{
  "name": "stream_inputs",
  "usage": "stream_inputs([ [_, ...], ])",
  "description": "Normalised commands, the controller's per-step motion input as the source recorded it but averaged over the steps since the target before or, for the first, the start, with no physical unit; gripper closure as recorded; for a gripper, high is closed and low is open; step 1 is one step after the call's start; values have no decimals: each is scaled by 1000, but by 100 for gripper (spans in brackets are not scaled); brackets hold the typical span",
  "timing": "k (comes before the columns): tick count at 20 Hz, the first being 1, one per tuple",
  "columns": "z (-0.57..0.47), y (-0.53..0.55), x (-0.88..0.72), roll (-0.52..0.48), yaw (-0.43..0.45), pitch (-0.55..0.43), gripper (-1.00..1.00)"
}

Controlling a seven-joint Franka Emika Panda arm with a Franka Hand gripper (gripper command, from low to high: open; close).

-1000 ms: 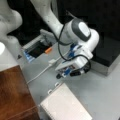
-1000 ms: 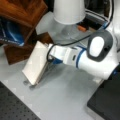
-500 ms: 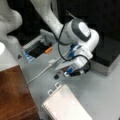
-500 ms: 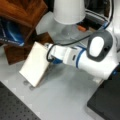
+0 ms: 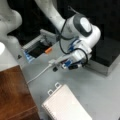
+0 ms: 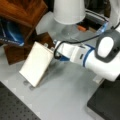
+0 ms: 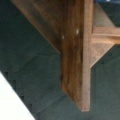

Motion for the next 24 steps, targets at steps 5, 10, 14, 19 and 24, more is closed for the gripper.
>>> stream_inputs([
  [5, 113, 172, -318, 130, -359, -159, -100],
  [10, 108, 41, -304, 320, -344, -201, -100],
  [14, 27, -39, -358, 548, -288, -377, -100],
  [19, -40, -22, -503, 553, -218, -458, -100],
  [24, -42, -9, -744, 476, -112, -472, -100],
])
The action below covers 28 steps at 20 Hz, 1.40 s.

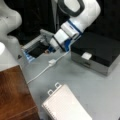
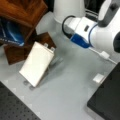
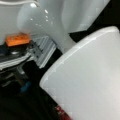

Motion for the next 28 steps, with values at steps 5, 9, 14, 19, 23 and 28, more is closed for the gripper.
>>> stream_inputs([
  [5, -54, -36, -800, 477, -82, -601, -100],
  [9, -138, -83, -700, 480, -71, -662, -100],
  [14, -212, -67, -594, 501, -10, -603, -100],
  [19, -270, 23, -433, 451, 14, -460, -100],
  [23, -196, 145, -246, 381, -22, -313, -100],
  [28, -125, 204, -125, 331, 16, -164, -100],
])
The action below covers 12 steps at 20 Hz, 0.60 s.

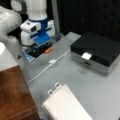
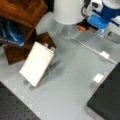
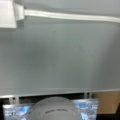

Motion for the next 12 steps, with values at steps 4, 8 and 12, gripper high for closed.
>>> stream_inputs([
  [4, -115, 230, -109, 214, 21, -47, 100],
  [8, -142, 202, -105, 125, 39, -51, 100],
  [12, -164, 112, -87, 100, 47, -74, 100],
])
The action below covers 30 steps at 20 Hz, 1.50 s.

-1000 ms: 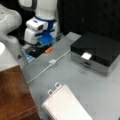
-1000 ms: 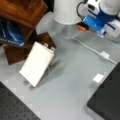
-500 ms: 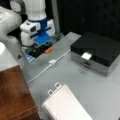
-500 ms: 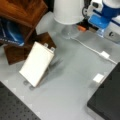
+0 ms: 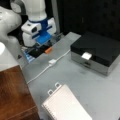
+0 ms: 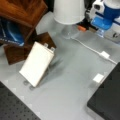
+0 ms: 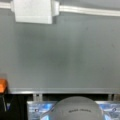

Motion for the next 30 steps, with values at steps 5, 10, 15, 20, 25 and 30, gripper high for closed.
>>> stream_inputs([
  [5, -178, 8, -89, 114, 58, -96, 100],
  [10, -216, -44, -119, 116, 66, -123, 100],
  [15, -265, -50, -156, 109, 65, -142, 100],
  [20, -357, -70, -221, 77, 80, -176, 100],
  [25, -450, -190, -319, 49, 118, -229, 100],
  [30, -518, -270, -380, 31, 146, -292, 100],
])
